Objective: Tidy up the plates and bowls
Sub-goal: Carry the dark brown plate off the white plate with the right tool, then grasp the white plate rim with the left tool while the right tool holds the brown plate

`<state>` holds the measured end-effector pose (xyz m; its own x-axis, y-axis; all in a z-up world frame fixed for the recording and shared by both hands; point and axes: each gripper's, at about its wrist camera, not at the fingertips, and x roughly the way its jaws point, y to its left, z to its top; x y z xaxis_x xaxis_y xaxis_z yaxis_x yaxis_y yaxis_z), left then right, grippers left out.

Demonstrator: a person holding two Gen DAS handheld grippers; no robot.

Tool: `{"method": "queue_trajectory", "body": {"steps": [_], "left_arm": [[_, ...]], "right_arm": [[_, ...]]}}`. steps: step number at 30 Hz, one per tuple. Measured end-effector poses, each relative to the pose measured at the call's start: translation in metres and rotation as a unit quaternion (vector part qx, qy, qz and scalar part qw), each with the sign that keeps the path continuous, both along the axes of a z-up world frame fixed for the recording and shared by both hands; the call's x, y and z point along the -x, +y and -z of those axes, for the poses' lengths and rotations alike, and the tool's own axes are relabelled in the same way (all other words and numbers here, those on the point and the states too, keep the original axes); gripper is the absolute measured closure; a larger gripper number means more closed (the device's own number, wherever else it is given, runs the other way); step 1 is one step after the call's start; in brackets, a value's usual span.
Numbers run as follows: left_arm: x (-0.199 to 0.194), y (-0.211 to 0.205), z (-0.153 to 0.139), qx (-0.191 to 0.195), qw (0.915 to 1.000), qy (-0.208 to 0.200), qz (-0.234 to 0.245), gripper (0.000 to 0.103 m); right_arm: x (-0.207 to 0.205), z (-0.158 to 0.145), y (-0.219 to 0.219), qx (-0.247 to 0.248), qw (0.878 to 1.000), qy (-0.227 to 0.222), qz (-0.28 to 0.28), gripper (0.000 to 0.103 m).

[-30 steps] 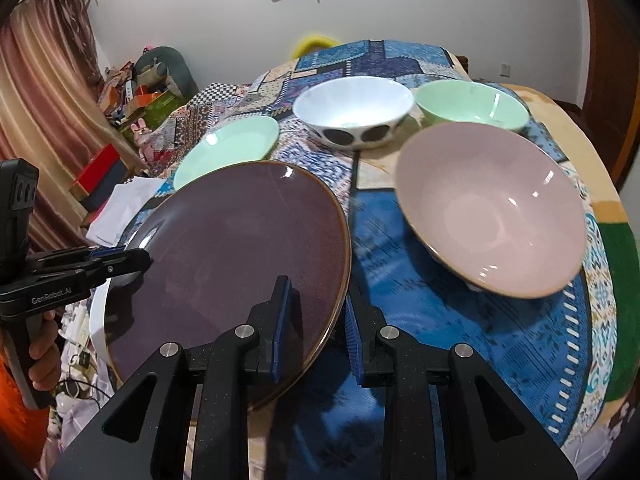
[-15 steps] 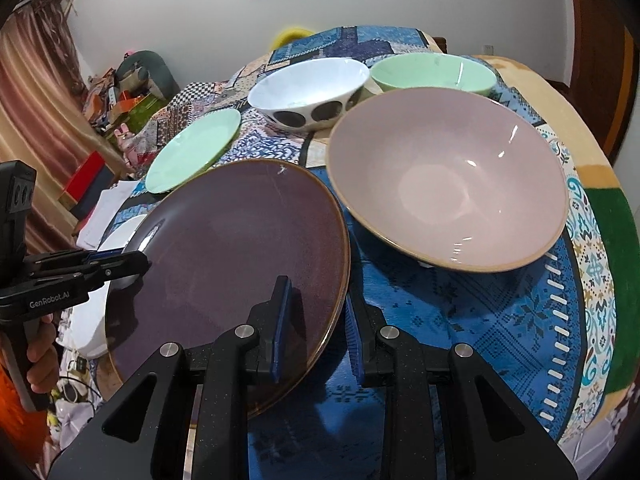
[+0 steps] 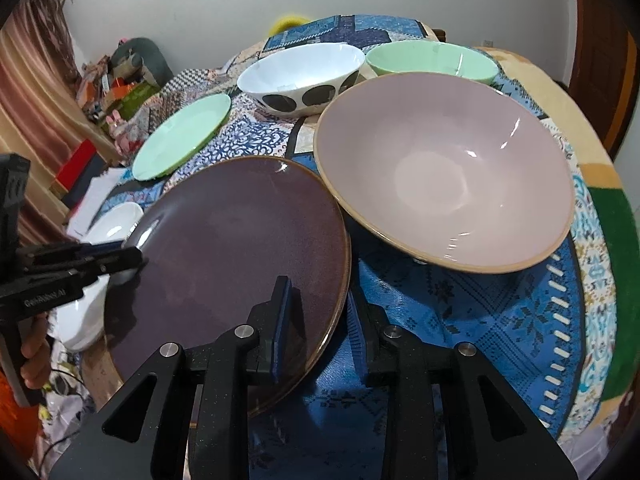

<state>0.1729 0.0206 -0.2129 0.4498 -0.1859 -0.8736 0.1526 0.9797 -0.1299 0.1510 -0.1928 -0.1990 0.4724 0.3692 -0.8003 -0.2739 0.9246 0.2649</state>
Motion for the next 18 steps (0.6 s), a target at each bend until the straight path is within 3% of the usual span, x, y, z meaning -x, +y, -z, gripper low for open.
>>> {"method": "queue_trajectory", "body": {"steps": [7, 12, 18], "left_arm": [[0.019, 0.012, -0.027, -0.002, 0.9991, -0.039, -0.019, 0.066], [0.044, 0.037, -0.057, -0.005, 0.9948, -0.087, -0.052, 0.044], [0.068, 0.076, -0.076, -0.011, 0.9885, -0.115, -0.098, 0.031]], "right_arm": [[0.014, -0.022, -0.003, 0.018, 0.999, -0.026, -0.001, 0.069], [0.024, -0.053, 0.005, 0.001, 0.998, -0.068, -0.016, 0.057], [0.023, -0.075, 0.037, -0.010, 0.994, -0.101, -0.051, 0.043]]}}
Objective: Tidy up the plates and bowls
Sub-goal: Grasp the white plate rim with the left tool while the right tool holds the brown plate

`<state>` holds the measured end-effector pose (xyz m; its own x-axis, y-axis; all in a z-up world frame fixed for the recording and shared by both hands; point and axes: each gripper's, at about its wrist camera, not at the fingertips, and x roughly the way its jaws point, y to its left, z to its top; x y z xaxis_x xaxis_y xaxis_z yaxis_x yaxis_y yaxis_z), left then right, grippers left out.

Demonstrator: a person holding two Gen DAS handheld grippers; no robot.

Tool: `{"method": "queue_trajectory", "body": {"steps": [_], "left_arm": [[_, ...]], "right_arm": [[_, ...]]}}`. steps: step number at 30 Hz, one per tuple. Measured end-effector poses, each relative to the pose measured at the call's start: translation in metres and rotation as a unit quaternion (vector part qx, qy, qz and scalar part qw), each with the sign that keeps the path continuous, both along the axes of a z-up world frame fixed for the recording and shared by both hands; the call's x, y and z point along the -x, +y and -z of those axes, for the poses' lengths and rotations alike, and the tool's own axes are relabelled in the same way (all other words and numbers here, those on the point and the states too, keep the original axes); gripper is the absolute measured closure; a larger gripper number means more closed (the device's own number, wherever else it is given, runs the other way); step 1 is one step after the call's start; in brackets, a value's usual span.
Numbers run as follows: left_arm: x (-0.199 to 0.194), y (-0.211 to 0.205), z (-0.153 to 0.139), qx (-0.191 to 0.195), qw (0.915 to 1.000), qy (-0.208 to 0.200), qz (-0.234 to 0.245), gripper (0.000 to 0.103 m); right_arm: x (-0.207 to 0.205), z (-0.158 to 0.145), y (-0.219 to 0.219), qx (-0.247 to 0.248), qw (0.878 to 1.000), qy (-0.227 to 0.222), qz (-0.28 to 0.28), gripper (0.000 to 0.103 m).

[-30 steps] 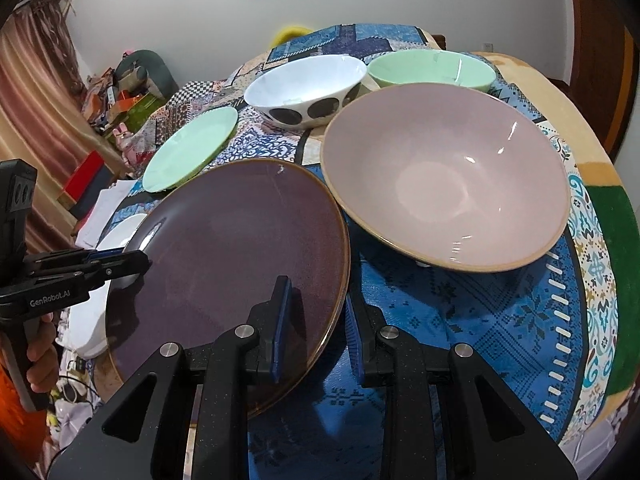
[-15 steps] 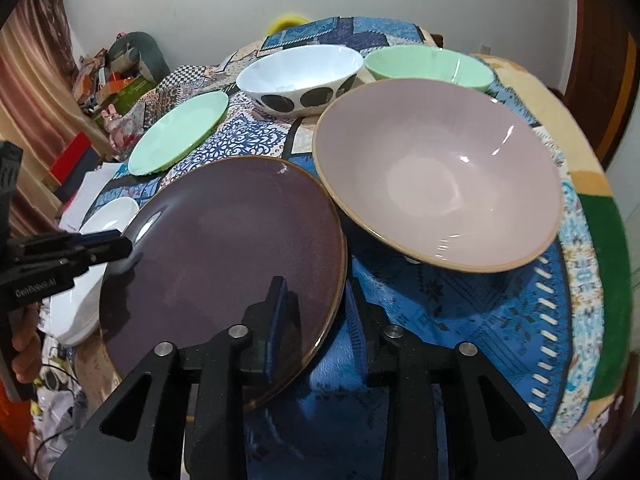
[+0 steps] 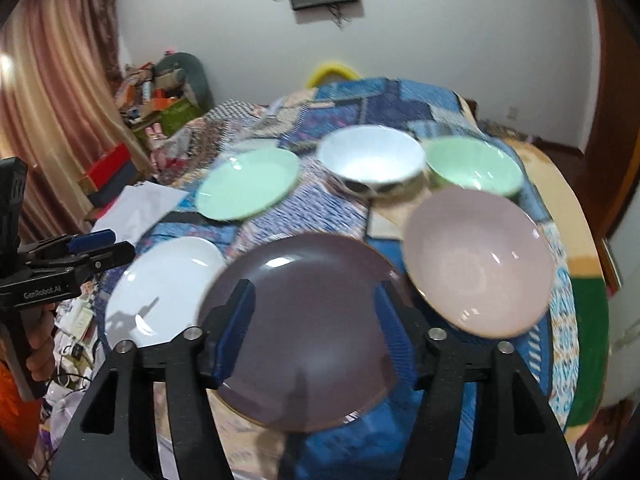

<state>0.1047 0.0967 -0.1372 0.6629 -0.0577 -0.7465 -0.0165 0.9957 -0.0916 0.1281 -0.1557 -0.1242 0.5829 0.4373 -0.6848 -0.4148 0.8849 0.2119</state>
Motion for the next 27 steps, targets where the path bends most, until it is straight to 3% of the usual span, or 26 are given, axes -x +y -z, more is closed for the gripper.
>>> {"method": "queue_trajectory", "body": {"steps": [9, 16, 20, 24, 27], "left_arm": [[0.017, 0.058, 0.035, 0.008, 0.9973, 0.046, -0.057, 0.031], [0.023, 0.080, 0.071, 0.039, 0.9929, 0.097, -0.058, 0.031], [0.028, 0.081, 0.085, 0.060, 0.9904, 0.115, -0.048, 0.045], [0.030, 0.080, 0.093, 0.091, 0.9869, 0.128, -0.036, 0.061], [0.033, 0.079, 0.096, 0.092, 0.9871, 0.126, -0.035, 0.066]], "right_arm": [[-0.020, 0.011, 0.069, 0.007, 0.997, 0.009, -0.077, 0.043], [-0.046, 0.032, 0.117, 0.044, 0.990, 0.031, -0.127, 0.044], [-0.063, 0.048, 0.139, 0.062, 0.985, 0.058, -0.151, 0.062], [-0.070, 0.062, 0.154, 0.076, 0.978, 0.088, -0.173, 0.073], [-0.071, 0.072, 0.163, 0.100, 0.973, 0.097, -0.186, 0.080]]}}
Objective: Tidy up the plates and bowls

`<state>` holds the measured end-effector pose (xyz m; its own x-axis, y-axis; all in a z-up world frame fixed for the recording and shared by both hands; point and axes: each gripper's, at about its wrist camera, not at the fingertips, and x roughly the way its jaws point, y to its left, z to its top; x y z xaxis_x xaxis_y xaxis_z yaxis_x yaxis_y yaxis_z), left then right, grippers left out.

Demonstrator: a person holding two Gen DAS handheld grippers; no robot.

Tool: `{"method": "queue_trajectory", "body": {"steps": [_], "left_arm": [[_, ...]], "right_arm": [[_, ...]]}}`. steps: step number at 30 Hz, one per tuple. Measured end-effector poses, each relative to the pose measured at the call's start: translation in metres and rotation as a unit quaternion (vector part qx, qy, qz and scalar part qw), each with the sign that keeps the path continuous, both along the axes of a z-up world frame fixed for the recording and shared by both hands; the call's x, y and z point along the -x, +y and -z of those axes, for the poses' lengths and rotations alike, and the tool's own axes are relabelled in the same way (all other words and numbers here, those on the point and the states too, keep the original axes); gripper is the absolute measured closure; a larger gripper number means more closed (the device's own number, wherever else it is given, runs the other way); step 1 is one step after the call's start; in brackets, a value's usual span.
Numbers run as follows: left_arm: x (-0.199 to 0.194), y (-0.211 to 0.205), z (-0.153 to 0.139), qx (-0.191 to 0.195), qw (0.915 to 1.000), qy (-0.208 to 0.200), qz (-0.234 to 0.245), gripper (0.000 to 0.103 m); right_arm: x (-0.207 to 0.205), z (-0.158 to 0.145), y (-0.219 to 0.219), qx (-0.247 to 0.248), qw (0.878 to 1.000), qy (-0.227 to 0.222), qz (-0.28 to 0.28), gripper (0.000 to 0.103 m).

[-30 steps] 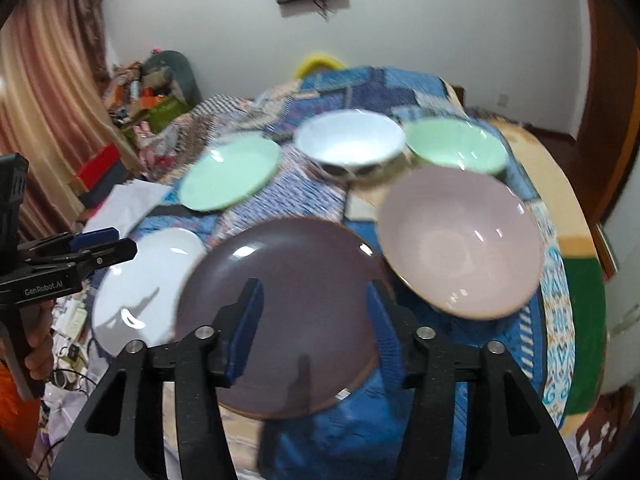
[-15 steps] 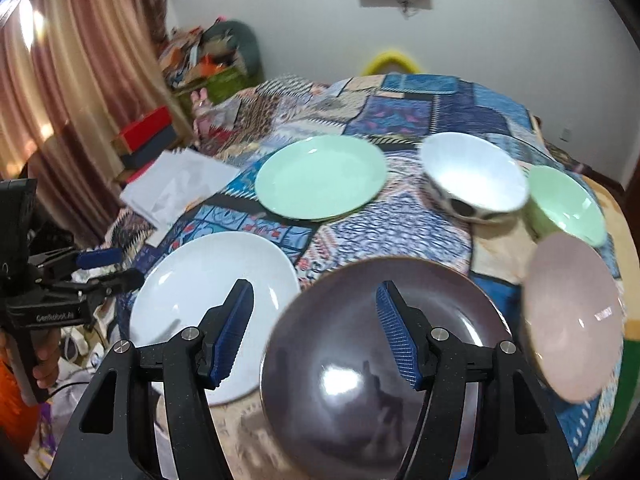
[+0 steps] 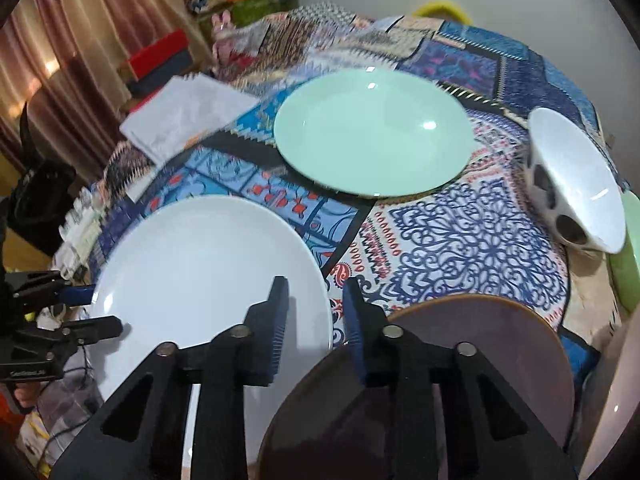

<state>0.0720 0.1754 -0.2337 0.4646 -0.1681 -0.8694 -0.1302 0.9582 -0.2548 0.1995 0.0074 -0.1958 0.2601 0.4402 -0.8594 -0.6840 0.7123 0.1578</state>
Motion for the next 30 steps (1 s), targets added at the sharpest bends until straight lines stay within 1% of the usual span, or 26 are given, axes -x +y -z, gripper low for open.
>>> {"method": "queue_trajectory", "body": {"steps": [2, 5, 10, 13, 15, 17, 20, 23, 26, 30], "left_arm": [[0.000, 0.001, 0.000, 0.004, 1.0000, -0.003, -0.003, 0.066], [-0.003, 0.004, 0.000, 0.012, 0.9999, -0.005, -0.010, 0.068], [-0.009, 0.014, -0.002, 0.028, 0.9993, -0.008, -0.024, 0.069], [-0.016, 0.021, -0.003, 0.015, 0.9992, -0.011, -0.035, 0.069], [-0.023, 0.028, -0.005, -0.005, 0.9991, -0.015, -0.039, 0.069], [-0.031, 0.037, -0.005, -0.011, 0.9988, -0.016, -0.045, 0.069], [-0.041, 0.054, -0.005, -0.012, 0.9984, -0.014, -0.054, 0.069], [-0.043, 0.062, -0.004, -0.010, 0.9983, -0.014, -0.055, 0.069], [-0.042, 0.062, 0.002, 0.002, 0.9988, -0.004, -0.048, 0.069], [-0.030, 0.062, 0.004, 0.008, 0.9992, 0.001, -0.040, 0.069]], "right_arm": [[0.000, 0.004, 0.002, 0.011, 1.000, -0.001, -0.002, 0.084], [-0.002, 0.008, 0.004, 0.015, 1.000, 0.005, -0.006, 0.086], [0.000, 0.011, 0.007, 0.027, 1.000, -0.008, -0.002, 0.086], [-0.001, 0.011, 0.006, 0.021, 1.000, 0.000, 0.007, 0.086], [0.003, 0.011, 0.009, 0.023, 1.000, -0.001, 0.006, 0.086], [0.006, 0.011, 0.011, 0.023, 1.000, -0.002, 0.005, 0.086], [0.012, 0.011, 0.012, 0.011, 1.000, 0.009, 0.007, 0.086], [0.018, 0.012, 0.012, -0.008, 1.000, 0.024, 0.005, 0.086], [0.019, 0.012, 0.014, -0.013, 1.000, 0.022, 0.008, 0.086], [0.015, 0.016, 0.009, -0.034, 0.998, 0.052, 0.020, 0.086]]}}
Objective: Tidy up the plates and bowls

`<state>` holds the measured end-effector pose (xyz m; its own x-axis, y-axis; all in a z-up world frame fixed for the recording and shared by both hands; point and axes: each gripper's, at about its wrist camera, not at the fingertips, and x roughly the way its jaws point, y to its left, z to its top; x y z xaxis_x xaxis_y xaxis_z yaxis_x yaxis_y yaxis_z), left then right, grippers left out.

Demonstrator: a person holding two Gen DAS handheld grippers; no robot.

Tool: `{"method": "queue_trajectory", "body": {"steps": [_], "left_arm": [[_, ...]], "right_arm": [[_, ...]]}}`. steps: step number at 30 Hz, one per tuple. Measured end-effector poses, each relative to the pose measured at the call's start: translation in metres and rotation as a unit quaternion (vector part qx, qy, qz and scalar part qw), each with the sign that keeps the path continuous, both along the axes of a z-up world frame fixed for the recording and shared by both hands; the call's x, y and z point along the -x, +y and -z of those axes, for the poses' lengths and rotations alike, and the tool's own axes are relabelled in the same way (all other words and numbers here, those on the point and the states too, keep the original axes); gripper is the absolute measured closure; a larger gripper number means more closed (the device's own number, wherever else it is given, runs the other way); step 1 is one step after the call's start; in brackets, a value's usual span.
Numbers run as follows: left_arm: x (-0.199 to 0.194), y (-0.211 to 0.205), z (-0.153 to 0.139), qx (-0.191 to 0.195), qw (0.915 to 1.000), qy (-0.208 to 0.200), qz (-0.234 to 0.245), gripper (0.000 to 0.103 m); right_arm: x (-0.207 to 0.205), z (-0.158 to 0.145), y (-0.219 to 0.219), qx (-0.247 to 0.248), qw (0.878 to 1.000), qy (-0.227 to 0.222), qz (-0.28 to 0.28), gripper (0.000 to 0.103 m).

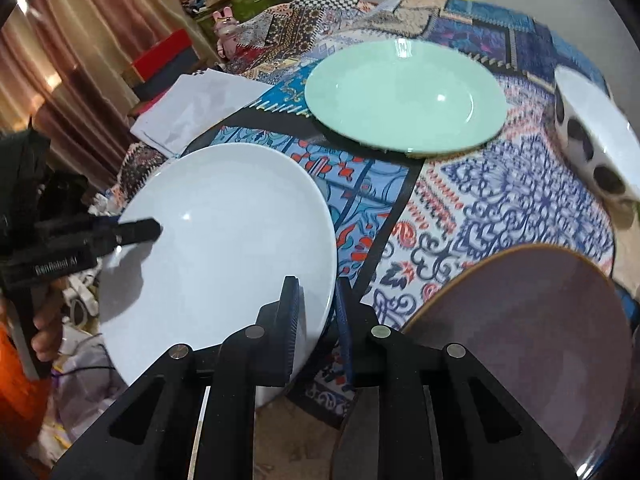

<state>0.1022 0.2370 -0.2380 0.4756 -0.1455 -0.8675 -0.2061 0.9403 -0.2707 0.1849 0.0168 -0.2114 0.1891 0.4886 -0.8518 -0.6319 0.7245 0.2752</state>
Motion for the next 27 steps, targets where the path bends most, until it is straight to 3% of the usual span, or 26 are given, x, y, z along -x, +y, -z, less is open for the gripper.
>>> {"method": "queue_trajectory", "body": {"steps": [13, 18, 27], "left_arm": [[0.015, -0.010, -0.002, -0.010, 0.9999, 0.001, 0.007, 0.069], [0.016, -0.016, -0.007, -0.034, 0.9994, 0.000, 0.009, 0.066], [0.016, -0.018, -0.014, -0.032, 0.9994, -0.011, 0.008, 0.066]], "right_arm": [[0.015, 0.001, 0.008, 0.010, 1.000, -0.013, 0.004, 0.079], [0.014, 0.000, 0.006, 0.002, 1.000, -0.011, 0.019, 0.079], [0.017, -0.008, -0.001, -0.013, 0.999, -0.024, 0.035, 0.080]]}}
